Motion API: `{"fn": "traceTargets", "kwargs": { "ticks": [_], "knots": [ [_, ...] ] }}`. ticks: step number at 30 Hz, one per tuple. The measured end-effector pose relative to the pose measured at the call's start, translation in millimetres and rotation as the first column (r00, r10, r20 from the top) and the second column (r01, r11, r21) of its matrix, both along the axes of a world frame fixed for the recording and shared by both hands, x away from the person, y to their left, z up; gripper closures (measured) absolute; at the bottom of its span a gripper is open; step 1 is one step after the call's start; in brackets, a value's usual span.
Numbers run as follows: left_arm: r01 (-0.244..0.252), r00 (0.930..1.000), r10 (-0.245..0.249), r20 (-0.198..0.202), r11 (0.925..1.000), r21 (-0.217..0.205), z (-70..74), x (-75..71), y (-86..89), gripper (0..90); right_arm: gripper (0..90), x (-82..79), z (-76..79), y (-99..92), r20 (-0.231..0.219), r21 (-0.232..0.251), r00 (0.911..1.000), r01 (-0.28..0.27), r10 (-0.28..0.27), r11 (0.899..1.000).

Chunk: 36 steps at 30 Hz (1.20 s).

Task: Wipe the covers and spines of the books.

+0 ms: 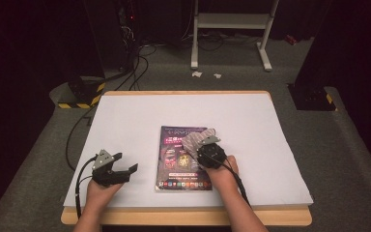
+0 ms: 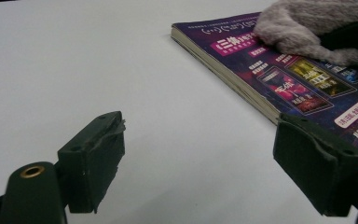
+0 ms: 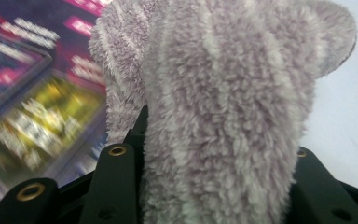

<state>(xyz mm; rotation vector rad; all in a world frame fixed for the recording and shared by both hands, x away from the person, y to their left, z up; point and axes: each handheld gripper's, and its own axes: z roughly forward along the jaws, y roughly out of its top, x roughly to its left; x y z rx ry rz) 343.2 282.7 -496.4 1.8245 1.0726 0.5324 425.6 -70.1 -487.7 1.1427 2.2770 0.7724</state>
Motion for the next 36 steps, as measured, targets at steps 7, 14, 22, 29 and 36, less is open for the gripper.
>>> {"fn": "traceTargets", "kwargs": {
  "ticks": [7, 14, 22, 29, 36],
  "knots": [
    [0.002, 1.0, -0.002, 0.0, 1.0, -0.003, 0.3, -1.7, 1.0, 16.9, 58.0, 7.2, -0.6, 68.7, -0.005, -0.004, 0.9916, -0.129, 0.129, 0.992],
    [0.008, 1.0, -0.008, 0.002, 1.0, -0.001, 0.1, -1.8, 0.4, 16.8, 57.8, 8.1, -1.6, 110.8, 0.001, 0.007, 0.9796, -0.201, 0.201, 0.98],
    [0.011, 0.9999, -0.011, -0.004, 0.9999, 0.004, -0.8, -2.0, -2.0, 16.9, 57.5, 11.1, -1.4, 48.0, -0.009, 0.016, 0.9949, -0.101, 0.101, 0.995],
    [0.008, 0.9999, -0.008, -0.008, 0.9998, 0.017, -1.7, -0.9, -4.1, 16.9, 57.5, 11.7, -1.8, -27.6, -0.023, 0.064, 0.9982, 0.056, -0.055, 0.996],
    [0.012, 0.9999, -0.012, -0.006, 0.9996, 0.026, -2.2, -1.1, -4.8, 16.9, 57.8, 11.5, -0.2, -18.5, -0.008, 0.017, 0.9989, 0.047, -0.047, 0.999]
  ]
}}
